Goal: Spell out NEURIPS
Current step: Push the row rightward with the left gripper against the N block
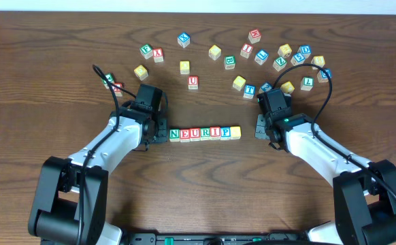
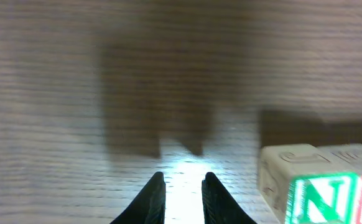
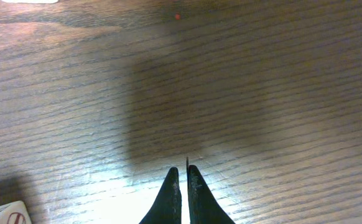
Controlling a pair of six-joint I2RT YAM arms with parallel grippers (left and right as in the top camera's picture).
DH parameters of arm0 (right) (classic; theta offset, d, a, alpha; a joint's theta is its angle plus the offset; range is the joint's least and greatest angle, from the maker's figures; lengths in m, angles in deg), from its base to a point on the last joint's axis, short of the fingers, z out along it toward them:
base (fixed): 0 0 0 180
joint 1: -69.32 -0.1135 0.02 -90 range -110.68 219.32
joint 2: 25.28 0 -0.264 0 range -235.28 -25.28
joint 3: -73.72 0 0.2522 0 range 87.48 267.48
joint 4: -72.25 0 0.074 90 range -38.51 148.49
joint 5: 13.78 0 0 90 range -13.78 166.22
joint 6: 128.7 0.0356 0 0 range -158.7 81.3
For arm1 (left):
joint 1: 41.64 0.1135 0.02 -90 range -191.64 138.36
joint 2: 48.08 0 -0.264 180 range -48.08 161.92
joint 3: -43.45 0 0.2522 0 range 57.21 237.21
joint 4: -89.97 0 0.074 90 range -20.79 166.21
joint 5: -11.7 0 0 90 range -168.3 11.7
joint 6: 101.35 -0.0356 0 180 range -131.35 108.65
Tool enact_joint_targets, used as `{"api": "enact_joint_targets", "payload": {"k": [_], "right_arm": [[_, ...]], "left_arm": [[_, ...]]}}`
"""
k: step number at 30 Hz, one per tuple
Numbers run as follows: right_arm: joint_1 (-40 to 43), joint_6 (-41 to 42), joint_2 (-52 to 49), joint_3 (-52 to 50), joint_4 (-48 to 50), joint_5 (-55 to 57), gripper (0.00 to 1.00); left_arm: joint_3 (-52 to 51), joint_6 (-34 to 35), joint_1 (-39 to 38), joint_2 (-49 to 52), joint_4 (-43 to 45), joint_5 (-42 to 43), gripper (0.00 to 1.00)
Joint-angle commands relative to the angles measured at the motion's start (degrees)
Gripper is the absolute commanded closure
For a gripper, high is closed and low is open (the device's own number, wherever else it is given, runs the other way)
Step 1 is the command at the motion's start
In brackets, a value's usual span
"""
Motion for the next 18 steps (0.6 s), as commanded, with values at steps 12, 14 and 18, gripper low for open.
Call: {"api": "enact_joint_targets", "payload": {"k": [12,14,18], "right_arm": [[0.4,-0.8,1.4,-0.2,0.9,-2.7,0.99],[0.4,-0.9,1.4,-0.2,0.7,-3.6,0.99],[0.4,-1.1,1.4,-0.2,0.6,-5.1,0.99]], "left_arm": [[0.2,7.7,-0.1,0.4,-2.4,-5.2,0.79],[0.7,7.6,-0.1,0.3,-3.1,-5.2,0.79],[1.8,7.7,-0.1,-0.6,-3.3,-5.7,0.79]]}}
